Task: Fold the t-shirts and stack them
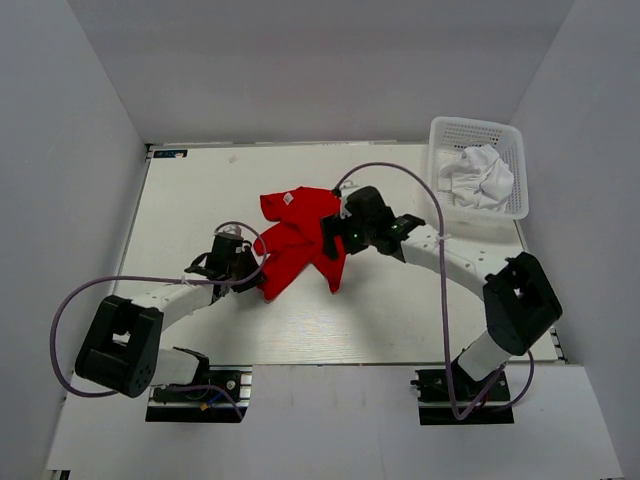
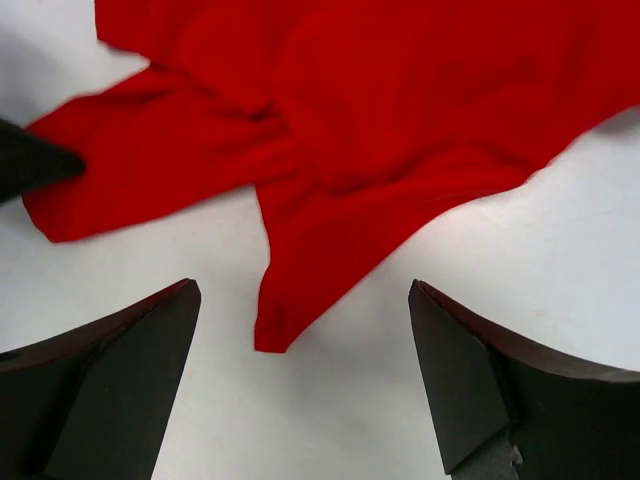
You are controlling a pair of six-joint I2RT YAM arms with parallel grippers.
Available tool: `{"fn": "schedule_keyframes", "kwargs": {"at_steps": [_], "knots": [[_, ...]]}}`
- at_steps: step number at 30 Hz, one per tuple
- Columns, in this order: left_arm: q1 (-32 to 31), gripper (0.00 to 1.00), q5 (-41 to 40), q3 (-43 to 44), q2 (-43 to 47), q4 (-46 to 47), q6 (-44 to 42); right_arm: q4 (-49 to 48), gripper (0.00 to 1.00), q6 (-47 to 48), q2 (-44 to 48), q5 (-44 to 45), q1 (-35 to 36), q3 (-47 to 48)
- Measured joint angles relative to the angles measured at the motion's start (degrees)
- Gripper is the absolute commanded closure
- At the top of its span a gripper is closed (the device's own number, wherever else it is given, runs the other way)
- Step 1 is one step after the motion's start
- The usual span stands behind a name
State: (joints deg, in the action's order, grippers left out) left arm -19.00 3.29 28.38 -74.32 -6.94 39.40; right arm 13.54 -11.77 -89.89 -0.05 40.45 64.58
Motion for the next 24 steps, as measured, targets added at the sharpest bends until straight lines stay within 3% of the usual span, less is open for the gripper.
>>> {"fn": "schedule_keyframes", "kwargs": {"at_steps": [2, 3, 4, 9, 12, 13, 14, 20, 24], "knots": [[-1.11, 0.70, -1.66, 0.61, -1.55, 0.00, 0.37, 0.00, 0.13, -1.09, -1.49, -0.33, 1.49, -0.87], [-1.62, 0.87, -2.45, 1.01, -2.16, 0.04, 0.61, -0.28, 0.15, -1.62, -2.49, -0.24, 1.95, -1.03], [-2.16, 0.96, -3.37, 1.40, -2.78, -0.20, 0.79, -0.70, 0.19, -2.32, -3.78, 0.48, 2.40, -1.11], [-3.89, 1.00, -7.19, 3.48, -3.67, -2.97, 1.75, -2.62, 0.24, -4.57, -10.45, 4.31, 3.37, -1.11], [-4.13, 1.00, -9.40, 4.13, -3.13, -5.49, 1.77, -3.67, 0.47, -5.16, -13.79, 6.10, 3.56, -0.92], [-4.11, 1.00, -10.19, 4.39, -2.93, -6.54, 1.75, -4.04, 0.62, -5.25, -14.73, 6.36, 3.56, -0.68], [-4.15, 1.00, -10.86, 4.72, -2.75, -7.74, 1.73, -4.35, 0.97, -5.49, -15.72, 6.86, 3.56, -0.44], [-4.46, 1.00, -16.31, 8.90, -2.03, -15.04, 1.60, -5.05, 1.00, -7.78, -13.70, 15.08, 3.52, -1.07], [-4.48, 1.00, -21.75, 15.21, -0.55, -20.11, 2.27, -4.28, 1.00, -7.23, -2.73, 22.99, 2.64, -2.51]]}}
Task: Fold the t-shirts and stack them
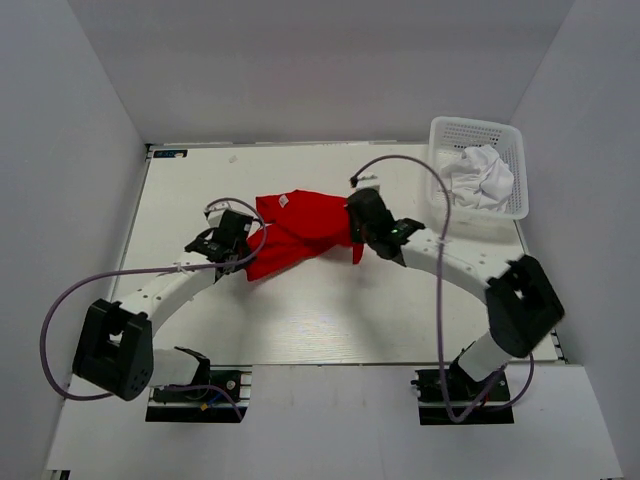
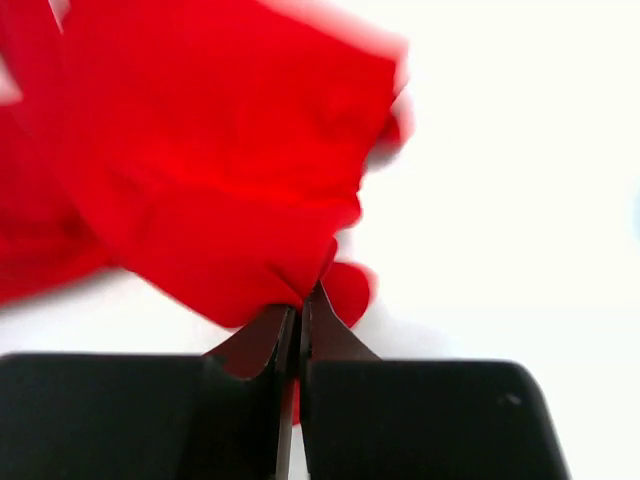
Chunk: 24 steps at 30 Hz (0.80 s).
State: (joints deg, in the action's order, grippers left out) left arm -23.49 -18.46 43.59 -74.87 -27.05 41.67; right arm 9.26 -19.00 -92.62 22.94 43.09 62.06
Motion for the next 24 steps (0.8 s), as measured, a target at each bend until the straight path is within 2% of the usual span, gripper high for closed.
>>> {"fn": "schedule_keyframes", "kwargs": {"at_steps": [5, 10, 14, 18, 24], "knots": [[0.00, 1.00, -8.00, 11.54, 3.37, -5.53, 0.76, -1.92, 1.00, 3.02, 14.64, 10.64, -2.75, 0.83], [0.00, 1.00, -15.80, 22.03, 10.16, -5.44, -1.03, -7.80, 1.00, 10.80, 23.96, 18.51, -5.51, 1.84], [0.07, 1.00, -20.46, 29.81, 16.41, -4.92, -5.53, -12.04, 1.00, 19.54, 28.41, 20.96, -6.12, 6.03], [0.07, 1.00, -23.12, 36.48, 21.38, -3.67, -9.92, -15.19, 1.00, 27.89, 31.23, 22.08, -6.16, 15.52], [0.44, 1.00, -26.82, 40.09, 30.80, -3.08, -13.88, -17.18, 1.00, 34.16, 39.76, 23.67, -6.16, 22.80]]}}
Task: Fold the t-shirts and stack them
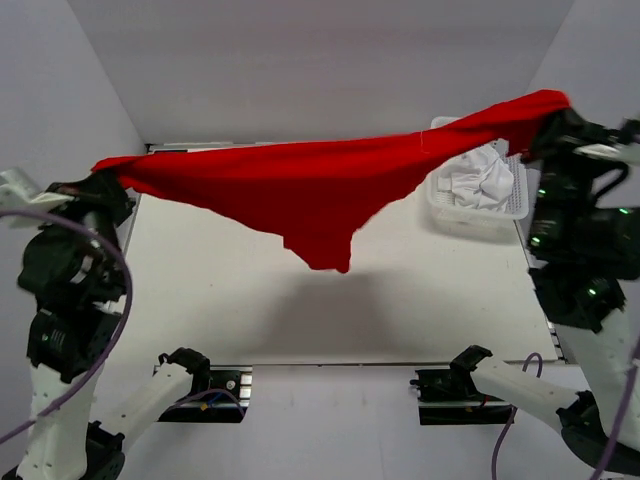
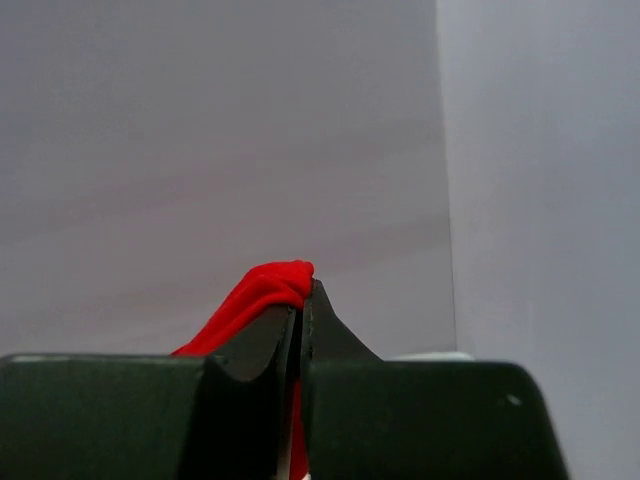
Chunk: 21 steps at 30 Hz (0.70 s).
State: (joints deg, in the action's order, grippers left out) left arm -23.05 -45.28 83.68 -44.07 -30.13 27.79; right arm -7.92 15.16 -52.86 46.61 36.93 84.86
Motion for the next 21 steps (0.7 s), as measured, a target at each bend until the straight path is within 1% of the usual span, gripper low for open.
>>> {"fn": "schedule_keyframes", "kwargs": {"at_steps": [2, 5, 8, 10, 15, 18, 20, 21], "knots": [[0.00, 1.00, -0.70, 1.18, 2.21, 0.20, -0.87, 0.33, 1.00, 0.33, 2.51, -0.15, -0.02, 1.31], [0.02, 1.00, -1.44, 3.26, 2.86, 0.37, -1.88, 0.28, 1.00, 0.46, 3.50, -0.22, -0.02, 3.67], [0.04, 1.00, -1.57, 4.37, 1.14, 0.61, -2.62, -0.07, 1.00, 1.22, 2.10, 0.61, -0.02, 3.91], [0.00, 1.00, -1.95, 4.46, -1.29, 0.87, -3.26, -1.14, 1.00, 2.27, -0.52, 2.14, -0.07, 3.39], [0.31, 1.00, -3.15, 4.02, -12.31, 1.29, -3.37, -3.10, 1.00, 4.68, -9.62, 5.49, -0.83, 1.16], [0.92, 0.99, -3.82, 0.96, -19.47, 1.88, -1.75, -3.17, 1.00, 4.22, -16.44, 5.70, -2.71, -0.66], [1.84, 0.91, -3.72, -2.05, -24.94, 1.40, 0.15, -2.80, 1.00, 2.60, -21.84, 5.25, -4.74, -1.09], [2.71, 0.83, -3.28, -3.52, -28.65, 1.36, 1.62, -2.25, 1.00, 1.46, -25.55, 4.85, -6.03, -1.11]]}}
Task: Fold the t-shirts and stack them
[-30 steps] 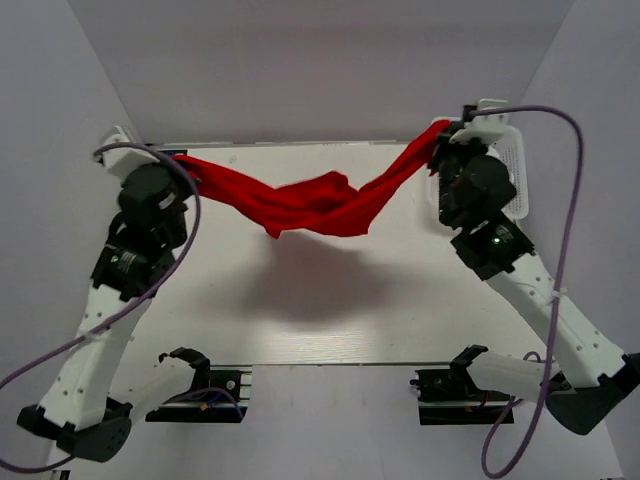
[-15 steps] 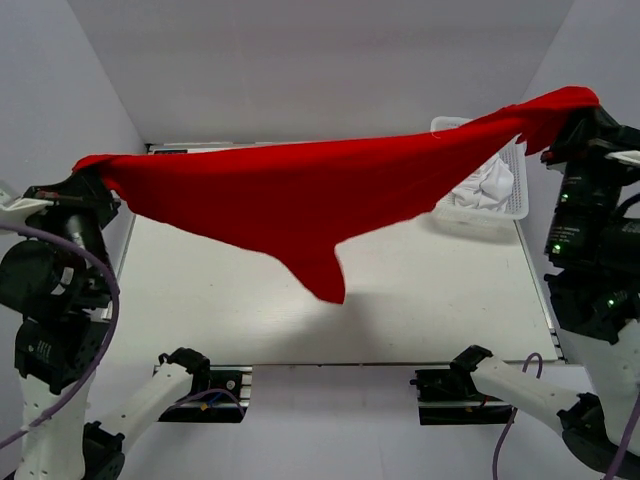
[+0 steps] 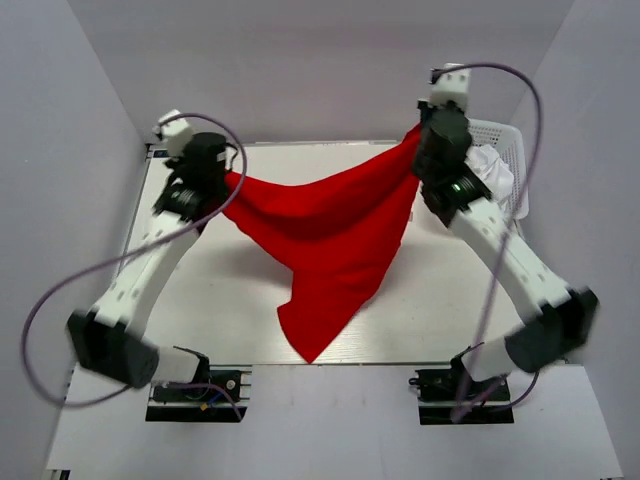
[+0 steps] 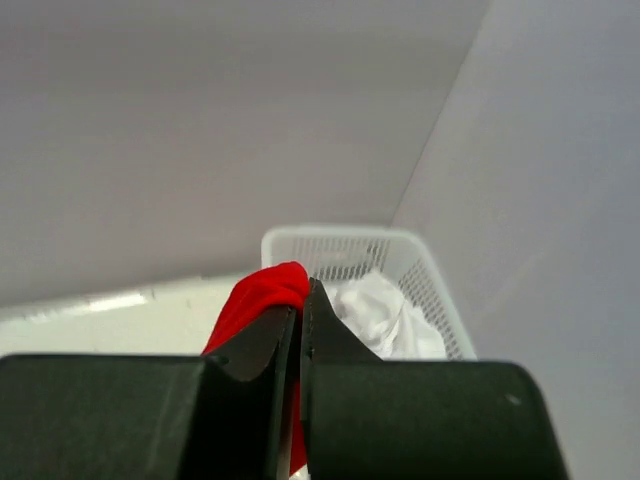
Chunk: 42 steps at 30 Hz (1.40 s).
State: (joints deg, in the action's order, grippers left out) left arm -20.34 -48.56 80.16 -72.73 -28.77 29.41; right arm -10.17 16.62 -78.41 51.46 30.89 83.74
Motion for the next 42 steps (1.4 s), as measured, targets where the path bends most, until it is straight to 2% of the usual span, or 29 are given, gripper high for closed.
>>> {"fn": "schedule_keyframes", "kwargs": {"at_steps": [2, 3, 4, 5, 6, 7, 9, 10, 11, 14, 21, 26, 31, 36, 42], "knots": [[2.29, 0.71, 1.75, -2.08, -8.37, -1.03, 2.86, 1.31, 1.00, -2.60, -7.58, -1.77, -2.99, 1.68], [4.15, 0.47, 3.10, -2.08, -14.12, -2.08, 4.68, 3.52, 1.00, -3.89, -13.18, -2.97, -4.63, 3.85], [5.88, 0.30, 4.59, -1.49, -19.08, -3.13, 5.40, 5.25, 0.99, -5.09, -18.47, -4.61, -5.88, 7.02], [7.87, 0.17, 6.12, 0.00, -24.90, -5.01, 6.54, 7.30, 0.78, -6.16, -24.15, -6.19, -6.93, 10.58], [9.90, 0.00, 7.28, 2.45, -30.91, -7.48, 7.52, 11.10, 0.61, -7.15, -30.10, -7.67, -7.74, 14.97], [11.72, 0.00, 8.15, 5.49, -36.13, -10.32, 8.17, 14.25, 0.46, -7.65, -35.30, -8.68, -8.28, 19.96], [14.49, 0.00, 9.75, 11.67, -44.50, -14.05, 9.03, 18.91, 0.33, -8.41, -44.50, -9.99, -8.98, 28.44], [15.78, 0.00, 10.58, 13.57, -46.88, -15.10, 9.18, 20.96, 0.18, -8.68, -47.30, -10.67, -9.05, 30.99], [16.65, 0.00, 11.37, 14.60, -47.80, -15.96, 9.09, 22.34, 0.11, -9.16, -48.48, -11.50, -9.03, 31.69], [17.88, 0.00, 13.70, 14.95, -45.79, -16.22, 8.09, 26.05, 0.11, -9.51, -46.80, -14.80, -8.70, 30.34], [16.68, 0.00, 19.30, 7.26, -32.63, -10.27, 5.60, 26.29, 0.11, -14.19, -27.19, -29.64, -6.60, 15.47], [16.39, 0.00, 25.68, 0.76, -30.60, -4.42, 2.12, 24.96, 0.09, -19.74, -18.71, -39.21, -1.86, 3.58], [16.46, 0.00, 29.77, -2.27, -30.73, -0.98, -0.85, 24.11, 0.09, -24.41, -20.33, -45.16, 5.01, -8.39], [16.85, 0.00, 32.20, -2.32, -30.73, 2.10, -3.41, 26.56, 0.09, -27.12, -26.77, -46.77, 11.15, -12.09], [16.87, 0.00, 35.58, -8.37, -27.56, 4.04, -2.47, 24.65, 0.09, -33.46, -25.14, -46.03, 11.89, -20.13]]}}
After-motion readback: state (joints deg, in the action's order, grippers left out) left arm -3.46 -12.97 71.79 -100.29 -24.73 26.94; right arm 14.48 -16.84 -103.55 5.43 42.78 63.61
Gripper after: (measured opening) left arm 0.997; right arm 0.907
